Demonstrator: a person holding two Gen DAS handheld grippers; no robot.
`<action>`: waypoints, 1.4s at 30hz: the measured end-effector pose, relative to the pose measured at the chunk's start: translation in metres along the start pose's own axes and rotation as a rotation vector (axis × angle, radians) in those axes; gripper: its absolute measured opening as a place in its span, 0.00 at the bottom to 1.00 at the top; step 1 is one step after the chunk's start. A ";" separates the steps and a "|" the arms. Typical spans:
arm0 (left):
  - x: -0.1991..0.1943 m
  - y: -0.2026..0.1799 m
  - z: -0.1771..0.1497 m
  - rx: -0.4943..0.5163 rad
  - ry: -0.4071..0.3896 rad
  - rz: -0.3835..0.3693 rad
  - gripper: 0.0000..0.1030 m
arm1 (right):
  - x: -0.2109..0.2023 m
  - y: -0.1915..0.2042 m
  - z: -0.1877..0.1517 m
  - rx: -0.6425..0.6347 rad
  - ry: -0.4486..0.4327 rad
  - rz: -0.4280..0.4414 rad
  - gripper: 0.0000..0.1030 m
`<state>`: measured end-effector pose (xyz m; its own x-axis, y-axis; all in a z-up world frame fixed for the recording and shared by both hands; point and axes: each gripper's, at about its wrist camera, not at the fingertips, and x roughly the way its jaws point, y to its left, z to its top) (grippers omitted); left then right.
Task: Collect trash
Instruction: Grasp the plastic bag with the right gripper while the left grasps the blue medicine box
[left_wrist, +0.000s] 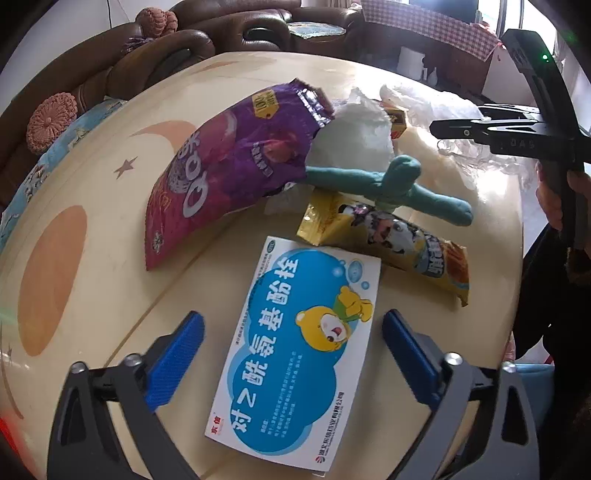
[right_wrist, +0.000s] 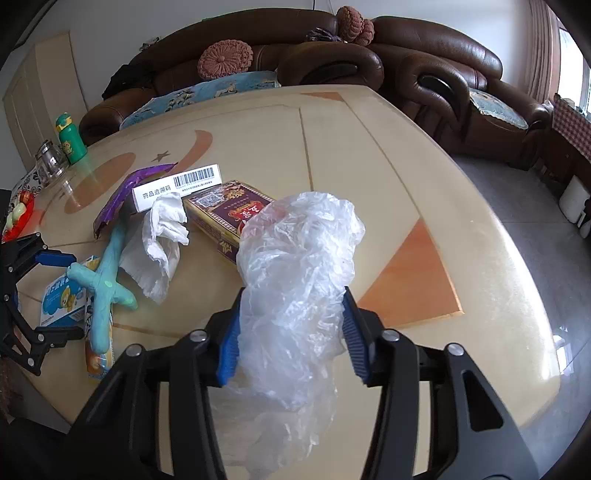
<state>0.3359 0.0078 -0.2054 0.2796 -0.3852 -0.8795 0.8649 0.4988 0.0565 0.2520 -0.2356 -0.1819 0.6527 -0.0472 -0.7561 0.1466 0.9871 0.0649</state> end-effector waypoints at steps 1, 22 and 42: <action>-0.001 -0.001 0.001 0.007 -0.004 -0.008 0.75 | -0.001 0.000 0.000 -0.001 -0.002 0.001 0.41; -0.047 -0.023 -0.003 -0.040 -0.109 0.104 0.62 | -0.019 0.007 -0.003 -0.032 -0.048 -0.016 0.24; -0.109 -0.053 -0.002 -0.042 -0.206 0.154 0.62 | -0.072 0.028 0.005 -0.098 -0.175 -0.028 0.21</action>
<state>0.2587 0.0244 -0.1132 0.4892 -0.4498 -0.7473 0.7885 0.5942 0.1585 0.2126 -0.2053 -0.1223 0.7701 -0.0925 -0.6312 0.0990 0.9948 -0.0251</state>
